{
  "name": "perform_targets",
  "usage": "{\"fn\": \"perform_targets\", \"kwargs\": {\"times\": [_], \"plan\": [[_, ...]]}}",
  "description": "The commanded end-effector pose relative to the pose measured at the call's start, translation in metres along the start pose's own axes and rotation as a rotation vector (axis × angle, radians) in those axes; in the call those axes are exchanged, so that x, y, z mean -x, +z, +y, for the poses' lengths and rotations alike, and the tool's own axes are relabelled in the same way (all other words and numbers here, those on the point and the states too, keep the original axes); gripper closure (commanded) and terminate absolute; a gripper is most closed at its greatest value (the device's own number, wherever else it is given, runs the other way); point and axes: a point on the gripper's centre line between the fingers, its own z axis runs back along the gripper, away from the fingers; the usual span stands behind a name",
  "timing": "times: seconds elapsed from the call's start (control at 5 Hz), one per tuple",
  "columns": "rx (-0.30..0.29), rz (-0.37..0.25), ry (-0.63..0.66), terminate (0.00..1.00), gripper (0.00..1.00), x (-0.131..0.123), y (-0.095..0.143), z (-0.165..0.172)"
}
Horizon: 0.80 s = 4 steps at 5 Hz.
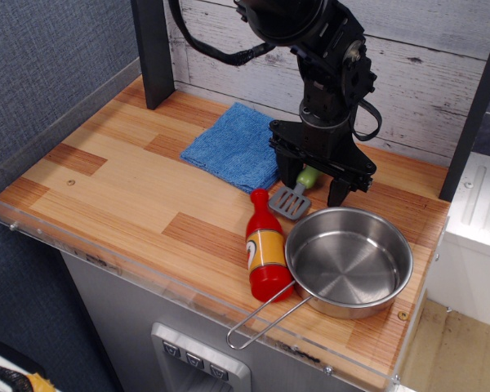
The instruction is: Place the spatula just behind the bottle
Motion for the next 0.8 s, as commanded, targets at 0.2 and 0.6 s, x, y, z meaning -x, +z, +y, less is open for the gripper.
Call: {"fn": "perform_targets", "kwargs": {"times": [0.2,0.6], "plan": [[0.005,-0.067,0.006,0.0,0.0,0.0,0.037,0.004],[-0.008,-0.171,0.03,0.0,0.0,-0.01,0.088,0.015]]}}
